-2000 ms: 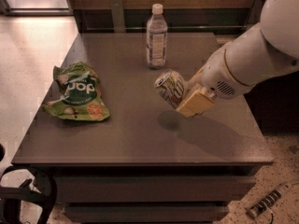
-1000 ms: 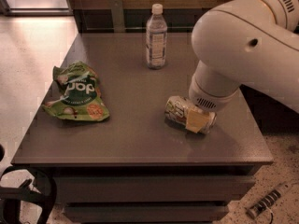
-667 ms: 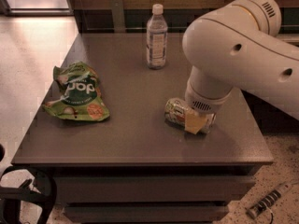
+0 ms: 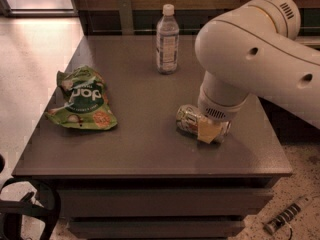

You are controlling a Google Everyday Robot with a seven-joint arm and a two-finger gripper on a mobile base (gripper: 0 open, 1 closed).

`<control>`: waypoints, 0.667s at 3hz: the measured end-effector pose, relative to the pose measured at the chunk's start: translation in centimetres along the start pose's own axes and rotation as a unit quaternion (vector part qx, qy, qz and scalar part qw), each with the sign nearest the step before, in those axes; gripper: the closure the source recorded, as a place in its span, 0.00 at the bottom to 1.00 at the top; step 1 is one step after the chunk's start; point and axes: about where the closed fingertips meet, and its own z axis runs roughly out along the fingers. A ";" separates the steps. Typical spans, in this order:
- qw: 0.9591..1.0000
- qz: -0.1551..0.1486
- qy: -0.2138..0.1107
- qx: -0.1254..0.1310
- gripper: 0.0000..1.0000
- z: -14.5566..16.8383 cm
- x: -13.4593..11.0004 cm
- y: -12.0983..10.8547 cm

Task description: Knock 7up can over

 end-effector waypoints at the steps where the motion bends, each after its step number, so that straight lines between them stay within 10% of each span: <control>1: 1.000 -0.001 0.000 0.000 0.35 0.0 0.0 0.0; 2: 1.000 -0.001 0.000 0.000 0.10 0.0 -0.1 0.1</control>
Offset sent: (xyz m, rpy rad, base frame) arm -0.0001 0.0004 -0.0002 -0.0004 0.0002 0.0010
